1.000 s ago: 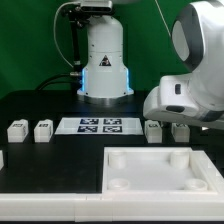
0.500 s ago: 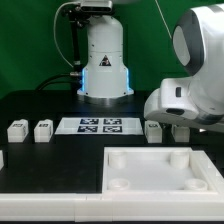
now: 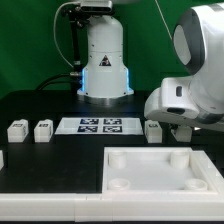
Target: Assemble one leg
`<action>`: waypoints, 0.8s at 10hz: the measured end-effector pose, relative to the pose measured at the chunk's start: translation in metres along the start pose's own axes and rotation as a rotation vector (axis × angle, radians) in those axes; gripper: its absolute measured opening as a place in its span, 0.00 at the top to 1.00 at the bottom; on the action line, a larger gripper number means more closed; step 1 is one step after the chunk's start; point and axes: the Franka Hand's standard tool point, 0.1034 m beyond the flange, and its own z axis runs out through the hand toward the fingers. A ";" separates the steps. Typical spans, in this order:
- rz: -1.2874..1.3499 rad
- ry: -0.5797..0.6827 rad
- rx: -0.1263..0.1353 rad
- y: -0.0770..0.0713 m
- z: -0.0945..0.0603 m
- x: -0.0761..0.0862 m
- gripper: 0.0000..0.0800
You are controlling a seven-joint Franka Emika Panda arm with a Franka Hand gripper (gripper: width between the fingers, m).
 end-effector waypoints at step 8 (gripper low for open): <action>-0.161 0.117 0.024 0.046 -0.093 0.003 0.63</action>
Offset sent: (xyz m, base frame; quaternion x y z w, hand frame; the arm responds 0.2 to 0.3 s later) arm 0.0000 0.0000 0.0000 0.0000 0.0000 0.0000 1.0000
